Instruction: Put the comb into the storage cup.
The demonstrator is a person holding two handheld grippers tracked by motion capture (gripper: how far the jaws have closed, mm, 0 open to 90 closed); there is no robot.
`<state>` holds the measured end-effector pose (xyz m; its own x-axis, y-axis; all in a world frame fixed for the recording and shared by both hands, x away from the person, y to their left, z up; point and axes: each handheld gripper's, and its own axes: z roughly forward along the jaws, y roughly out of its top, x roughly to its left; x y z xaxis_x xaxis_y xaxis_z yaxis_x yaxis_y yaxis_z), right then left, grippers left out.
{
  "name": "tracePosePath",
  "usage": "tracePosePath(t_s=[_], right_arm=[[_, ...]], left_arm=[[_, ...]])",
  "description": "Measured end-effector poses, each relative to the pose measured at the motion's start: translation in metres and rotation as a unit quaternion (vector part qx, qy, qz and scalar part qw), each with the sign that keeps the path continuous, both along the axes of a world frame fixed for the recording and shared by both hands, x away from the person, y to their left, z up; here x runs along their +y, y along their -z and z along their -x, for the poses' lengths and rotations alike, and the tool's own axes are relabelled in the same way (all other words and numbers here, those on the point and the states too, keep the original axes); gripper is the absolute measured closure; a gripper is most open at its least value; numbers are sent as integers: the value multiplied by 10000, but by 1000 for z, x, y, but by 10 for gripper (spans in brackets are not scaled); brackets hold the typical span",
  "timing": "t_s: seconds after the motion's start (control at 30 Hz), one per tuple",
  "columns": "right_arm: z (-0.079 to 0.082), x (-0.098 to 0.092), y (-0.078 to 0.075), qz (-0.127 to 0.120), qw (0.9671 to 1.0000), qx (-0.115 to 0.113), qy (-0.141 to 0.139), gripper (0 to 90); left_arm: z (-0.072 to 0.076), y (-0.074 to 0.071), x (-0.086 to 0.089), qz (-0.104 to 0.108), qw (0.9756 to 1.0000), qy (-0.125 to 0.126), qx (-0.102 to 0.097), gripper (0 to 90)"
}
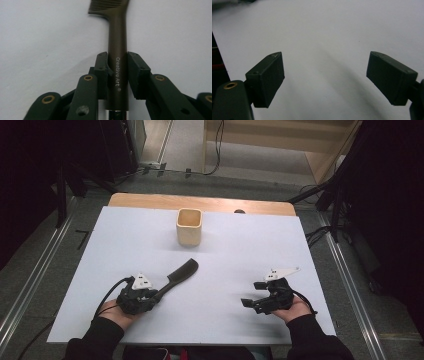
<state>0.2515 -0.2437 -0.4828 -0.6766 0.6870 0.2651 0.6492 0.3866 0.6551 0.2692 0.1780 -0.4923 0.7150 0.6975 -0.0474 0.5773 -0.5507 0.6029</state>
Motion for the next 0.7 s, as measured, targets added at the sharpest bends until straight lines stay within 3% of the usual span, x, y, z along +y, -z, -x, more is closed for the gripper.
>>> tracePosePath(t_s=[0.47, 0.7], right_arm=[[0, 1, -1, -32, 10000, 8, -25, 132], [0, 1, -1, -24, 10000, 17, -40, 132]], left_arm=[[-5, -3, 1, -1, 9998, 53, 179, 727], [-6, -7, 1, 148, 9992, 111, 347, 727]])
